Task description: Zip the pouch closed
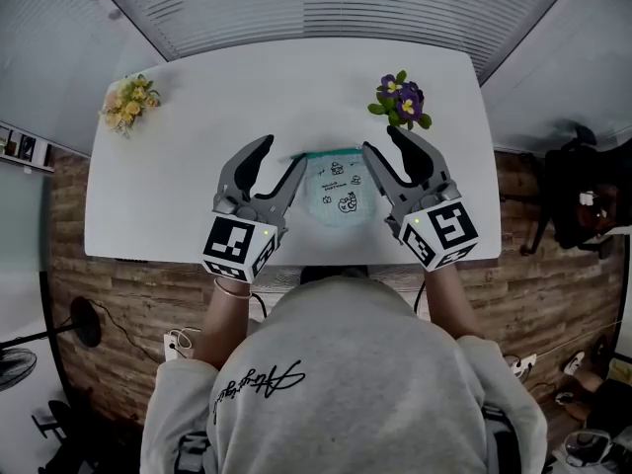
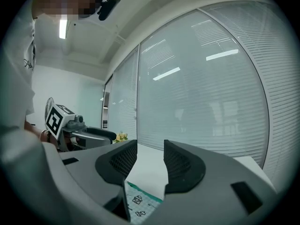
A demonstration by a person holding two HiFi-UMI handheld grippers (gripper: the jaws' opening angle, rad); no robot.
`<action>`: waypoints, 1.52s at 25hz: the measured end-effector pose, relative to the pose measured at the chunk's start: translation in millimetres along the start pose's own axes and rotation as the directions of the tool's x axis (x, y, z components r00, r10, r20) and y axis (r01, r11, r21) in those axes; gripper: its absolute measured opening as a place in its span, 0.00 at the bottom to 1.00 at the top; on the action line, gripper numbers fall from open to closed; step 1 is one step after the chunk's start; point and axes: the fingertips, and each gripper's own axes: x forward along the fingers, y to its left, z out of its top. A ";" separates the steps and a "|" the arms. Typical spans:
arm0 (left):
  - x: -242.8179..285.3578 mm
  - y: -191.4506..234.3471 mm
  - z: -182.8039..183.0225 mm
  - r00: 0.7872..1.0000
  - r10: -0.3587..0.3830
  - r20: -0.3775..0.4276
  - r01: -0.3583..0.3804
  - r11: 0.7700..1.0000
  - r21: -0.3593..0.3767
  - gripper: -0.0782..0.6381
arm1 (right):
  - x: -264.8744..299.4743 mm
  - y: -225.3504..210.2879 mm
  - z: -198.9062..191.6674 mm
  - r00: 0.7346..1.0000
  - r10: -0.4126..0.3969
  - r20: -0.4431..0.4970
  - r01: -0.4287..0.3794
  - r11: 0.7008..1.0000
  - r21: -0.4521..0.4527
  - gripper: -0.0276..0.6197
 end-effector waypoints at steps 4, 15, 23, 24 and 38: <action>-1.8 -6.0 9.5 1.000 -0.012 0.028 0.012 1.000 0.007 0.37 | -3.6 5.8 11.6 0.999 0.017 0.027 -0.017 1.000 -0.008 0.26; -11.2 -16.8 38.5 0.994 -0.038 0.101 0.035 0.999 0.034 0.21 | -7.9 18.6 35.8 0.995 0.055 0.087 -0.054 0.998 -0.013 0.08; -15.0 -18.7 46.2 0.991 -0.045 0.127 0.044 0.999 0.012 0.13 | -10.6 22.4 42.8 0.993 0.055 0.109 -0.055 0.998 -0.009 0.06; -15.7 -19.3 48.9 0.990 -0.048 0.135 0.046 0.999 0.016 0.13 | -10.9 23.0 43.9 0.992 0.055 0.110 -0.055 0.998 -0.010 0.05; -14.7 -21.4 51.6 0.989 -0.060 0.135 0.057 0.998 0.031 0.11 | -11.2 22.3 45.6 0.993 0.049 0.111 -0.047 0.999 -0.016 0.05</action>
